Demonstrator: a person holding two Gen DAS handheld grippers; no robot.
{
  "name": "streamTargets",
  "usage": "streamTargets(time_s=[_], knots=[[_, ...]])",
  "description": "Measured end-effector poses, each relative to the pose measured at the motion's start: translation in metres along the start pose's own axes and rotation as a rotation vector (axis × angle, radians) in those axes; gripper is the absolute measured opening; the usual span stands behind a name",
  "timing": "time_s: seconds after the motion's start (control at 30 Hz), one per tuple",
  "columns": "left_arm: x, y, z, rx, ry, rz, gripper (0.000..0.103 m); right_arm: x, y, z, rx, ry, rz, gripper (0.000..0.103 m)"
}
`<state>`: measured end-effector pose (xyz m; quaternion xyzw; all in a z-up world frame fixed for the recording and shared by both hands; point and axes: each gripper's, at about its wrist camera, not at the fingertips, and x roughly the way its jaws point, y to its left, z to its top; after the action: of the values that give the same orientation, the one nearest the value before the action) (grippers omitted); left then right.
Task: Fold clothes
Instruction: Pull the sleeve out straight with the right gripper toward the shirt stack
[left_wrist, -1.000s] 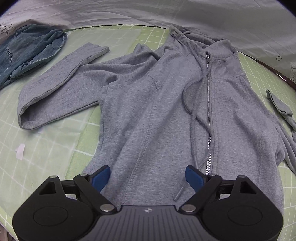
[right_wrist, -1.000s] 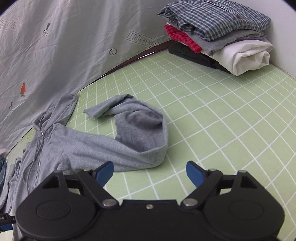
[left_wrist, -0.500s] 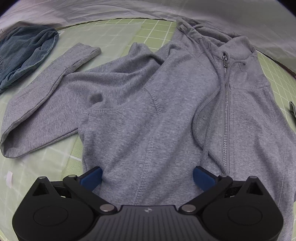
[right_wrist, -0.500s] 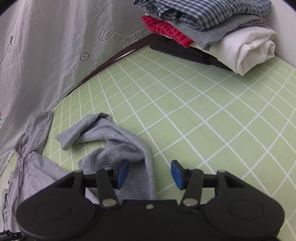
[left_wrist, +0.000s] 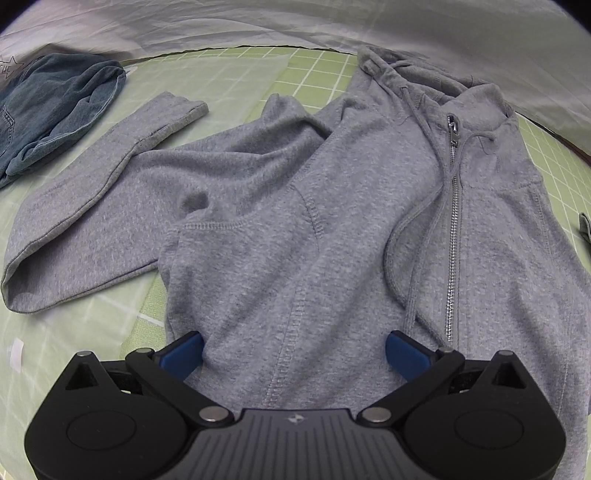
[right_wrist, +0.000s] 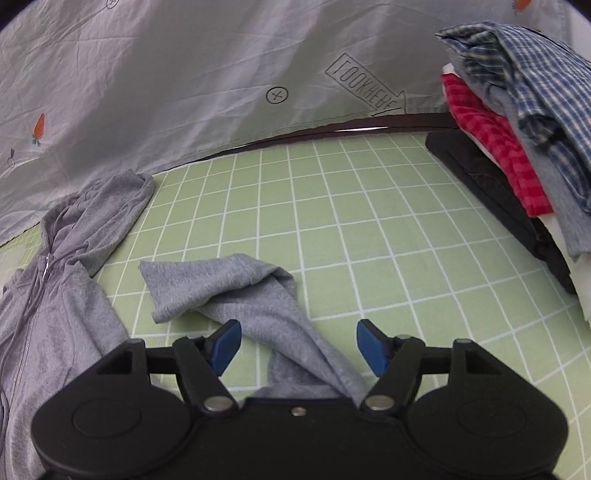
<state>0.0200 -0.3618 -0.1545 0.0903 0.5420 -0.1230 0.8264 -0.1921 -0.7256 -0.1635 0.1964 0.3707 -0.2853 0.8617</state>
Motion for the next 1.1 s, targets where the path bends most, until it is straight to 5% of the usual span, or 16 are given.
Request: streamTargets(time_s=[0.23, 0.63, 0.8, 0.93, 1.1], knots=[[0.000, 0.000, -0.001, -0.014, -0.008, 0.006, 0.103, -0.001, -0.010, -0.012, 0.086, -0.006, -0.014, 0.013], [0.000, 0.000, -0.003, -0.014, -0.024, 0.006, 0.103, -0.110, -0.137, -0.077, 0.412, -0.068, -0.399, 0.011], [0.001, 0.002, -0.004, -0.015, -0.030, 0.006, 0.103, -0.130, -0.146, -0.105, 0.482, -0.060, -0.418, 0.022], [0.001, 0.002, -0.004, -0.013, -0.035, 0.005, 0.103, -0.139, -0.142, -0.123, 0.548, -0.084, -0.407, 0.042], [0.001, 0.001, -0.005, -0.013, -0.040, 0.006, 0.103, -0.142, -0.149, -0.125, 0.589, -0.129, -0.389, 0.045]])
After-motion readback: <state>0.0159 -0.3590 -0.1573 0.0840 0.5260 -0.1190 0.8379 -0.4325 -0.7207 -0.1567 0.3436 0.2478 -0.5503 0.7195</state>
